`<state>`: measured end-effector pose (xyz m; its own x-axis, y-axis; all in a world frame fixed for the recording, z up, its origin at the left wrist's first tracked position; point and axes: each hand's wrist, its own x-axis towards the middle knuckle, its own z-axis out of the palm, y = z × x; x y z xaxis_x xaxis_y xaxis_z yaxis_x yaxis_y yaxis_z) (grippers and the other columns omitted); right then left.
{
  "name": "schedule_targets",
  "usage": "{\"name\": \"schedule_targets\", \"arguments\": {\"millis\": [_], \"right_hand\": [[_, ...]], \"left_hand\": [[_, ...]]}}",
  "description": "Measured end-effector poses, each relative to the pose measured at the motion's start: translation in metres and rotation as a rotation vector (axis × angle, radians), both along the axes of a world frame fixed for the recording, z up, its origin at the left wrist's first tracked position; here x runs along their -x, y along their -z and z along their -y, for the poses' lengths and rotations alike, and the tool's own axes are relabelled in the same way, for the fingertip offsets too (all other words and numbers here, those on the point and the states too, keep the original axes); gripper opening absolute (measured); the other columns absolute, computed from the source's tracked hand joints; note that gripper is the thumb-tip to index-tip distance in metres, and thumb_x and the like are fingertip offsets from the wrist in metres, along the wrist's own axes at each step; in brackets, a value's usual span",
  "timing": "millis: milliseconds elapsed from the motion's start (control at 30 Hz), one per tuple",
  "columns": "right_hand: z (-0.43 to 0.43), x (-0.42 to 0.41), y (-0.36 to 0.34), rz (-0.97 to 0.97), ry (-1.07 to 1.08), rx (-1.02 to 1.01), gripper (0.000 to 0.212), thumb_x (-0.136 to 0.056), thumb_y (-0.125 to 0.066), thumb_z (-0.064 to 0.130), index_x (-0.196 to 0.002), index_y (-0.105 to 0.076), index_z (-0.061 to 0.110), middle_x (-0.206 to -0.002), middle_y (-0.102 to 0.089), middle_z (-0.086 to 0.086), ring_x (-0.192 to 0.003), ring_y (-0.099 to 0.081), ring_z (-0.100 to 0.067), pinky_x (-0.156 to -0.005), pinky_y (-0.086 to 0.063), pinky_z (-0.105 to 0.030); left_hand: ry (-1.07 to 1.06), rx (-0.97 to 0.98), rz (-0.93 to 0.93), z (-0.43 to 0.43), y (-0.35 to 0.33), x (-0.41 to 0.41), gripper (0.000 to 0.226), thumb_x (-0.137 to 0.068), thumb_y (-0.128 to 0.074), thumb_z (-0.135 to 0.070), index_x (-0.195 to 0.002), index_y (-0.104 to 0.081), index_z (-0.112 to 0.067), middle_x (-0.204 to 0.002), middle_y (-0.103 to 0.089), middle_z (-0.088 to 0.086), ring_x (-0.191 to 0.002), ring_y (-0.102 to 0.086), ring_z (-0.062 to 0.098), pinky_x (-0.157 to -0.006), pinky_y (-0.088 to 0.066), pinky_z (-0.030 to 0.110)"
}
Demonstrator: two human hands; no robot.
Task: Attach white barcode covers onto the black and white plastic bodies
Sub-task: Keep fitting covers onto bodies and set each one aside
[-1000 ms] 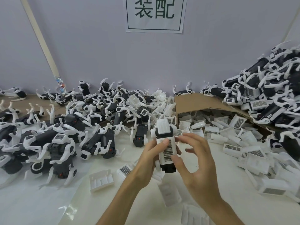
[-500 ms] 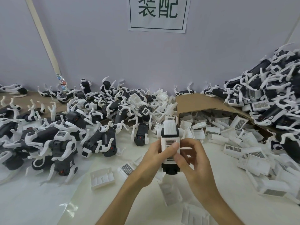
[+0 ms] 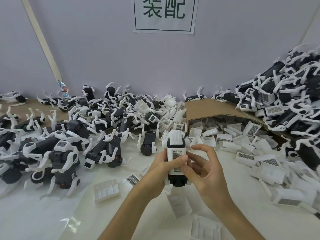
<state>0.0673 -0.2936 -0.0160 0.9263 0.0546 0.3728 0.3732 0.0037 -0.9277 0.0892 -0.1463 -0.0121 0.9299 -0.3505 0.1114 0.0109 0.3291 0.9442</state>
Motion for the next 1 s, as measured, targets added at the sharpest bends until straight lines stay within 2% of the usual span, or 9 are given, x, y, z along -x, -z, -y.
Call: {"name": "schedule_targets", "arguments": {"millis": [100, 200, 300, 400, 500, 667, 733, 833, 1000], "right_hand": [[0.004, -0.002, -0.002, -0.001, 0.001, 0.008, 0.05, -0.082, -0.082, 0.019, -0.121, -0.051, 0.021, -0.11, -0.074, -0.003, -0.093, -0.072, -0.028, -0.082, -0.06, -0.047], [0.007, 0.001, -0.002, 0.058, 0.055, 0.038, 0.051, -0.075, -0.068, 0.037, -0.123, -0.053, 0.029, -0.113, -0.069, 0.004, -0.106, -0.066, -0.022, -0.093, -0.051, -0.054], [0.006, 0.004, -0.001, 0.188, 0.163, 0.135, 0.051, -0.074, -0.058, 0.047, -0.123, -0.052, 0.033, -0.115, -0.061, 0.016, -0.117, -0.055, -0.013, -0.095, -0.046, -0.039], [0.014, -0.001, -0.006, 0.258, 0.164, 0.141, 0.048, -0.078, -0.056, 0.04, -0.126, -0.054, 0.034, -0.123, -0.056, 0.011, -0.123, -0.051, -0.012, -0.096, -0.042, -0.027], [0.024, -0.008, -0.012, 0.147, 0.019, -0.04, 0.04, -0.091, -0.038, 0.035, -0.117, -0.068, 0.026, -0.121, -0.067, 0.002, -0.118, -0.058, -0.016, -0.102, -0.042, -0.04], [0.04, -0.014, -0.018, 0.024, 0.044, -0.141, 0.063, -0.098, -0.023, 0.049, -0.089, -0.079, 0.021, -0.107, -0.075, -0.005, -0.113, -0.063, -0.019, -0.111, -0.033, -0.053], [0.043, -0.016, -0.021, 0.026, 0.061, -0.145, 0.066, -0.099, -0.023, 0.05, -0.083, -0.079, 0.02, -0.097, -0.075, -0.007, -0.104, -0.066, -0.019, -0.106, -0.039, -0.051], [0.039, -0.016, -0.019, 0.07, 0.128, -0.095, 0.067, -0.1, -0.024, 0.051, -0.068, -0.074, 0.02, -0.078, -0.073, -0.003, -0.078, -0.067, -0.013, -0.079, -0.05, -0.033], [0.032, -0.012, -0.017, 0.135, 0.22, -0.113, 0.063, -0.101, -0.028, 0.047, -0.058, -0.064, 0.018, -0.059, -0.061, 0.0, -0.055, -0.056, -0.009, -0.057, -0.045, -0.018]], "left_hand": [[0.004, -0.018, 0.017, 0.004, 0.0, 0.004, 0.035, -0.088, -0.065, -0.037, -0.116, -0.066, -0.017, -0.099, -0.072, 0.011, -0.091, -0.069, 0.027, -0.075, -0.057, 0.039], [0.042, -0.036, 0.04, 0.012, 0.0, 0.008, 0.05, -0.09, -0.062, -0.044, -0.132, -0.059, -0.016, -0.104, -0.07, 0.011, -0.092, -0.068, 0.026, -0.079, -0.055, 0.037], [0.086, -0.01, 0.001, 0.01, -0.003, 0.01, 0.051, -0.087, -0.064, -0.047, -0.124, -0.061, -0.012, -0.094, -0.071, 0.009, -0.088, -0.069, 0.024, -0.077, -0.056, 0.034], [0.177, -0.044, 0.012, 0.008, -0.003, 0.01, 0.044, -0.091, -0.066, -0.045, -0.114, -0.059, -0.007, -0.088, -0.069, 0.013, -0.084, -0.071, 0.033, -0.078, -0.058, 0.04], [0.263, -0.079, -0.02, 0.016, -0.002, 0.015, 0.038, -0.089, -0.069, -0.042, -0.112, -0.058, -0.014, -0.09, -0.068, 0.009, -0.089, -0.072, 0.037, -0.08, -0.058, 0.041], [0.371, -0.155, 0.007, 0.03, 0.002, 0.023, 0.027, -0.091, -0.069, -0.041, -0.11, -0.061, -0.025, -0.09, -0.07, 0.005, -0.089, -0.073, 0.033, -0.085, -0.059, 0.043], [0.373, -0.163, 0.006, 0.035, 0.003, 0.026, 0.027, -0.092, -0.069, -0.04, -0.112, -0.06, -0.024, -0.09, -0.07, 0.005, -0.088, -0.073, 0.033, -0.082, -0.059, 0.04], [0.391, -0.184, -0.003, 0.039, 0.005, 0.028, 0.035, -0.092, -0.068, -0.037, -0.118, -0.056, -0.017, -0.091, -0.07, 0.005, -0.088, -0.073, 0.034, -0.078, -0.058, 0.038], [0.395, -0.206, 0.024, 0.04, 0.003, 0.031, 0.034, -0.092, -0.067, -0.039, -0.117, -0.059, -0.019, -0.093, -0.07, 0.006, -0.087, -0.072, 0.035, -0.082, -0.058, 0.041]]}}
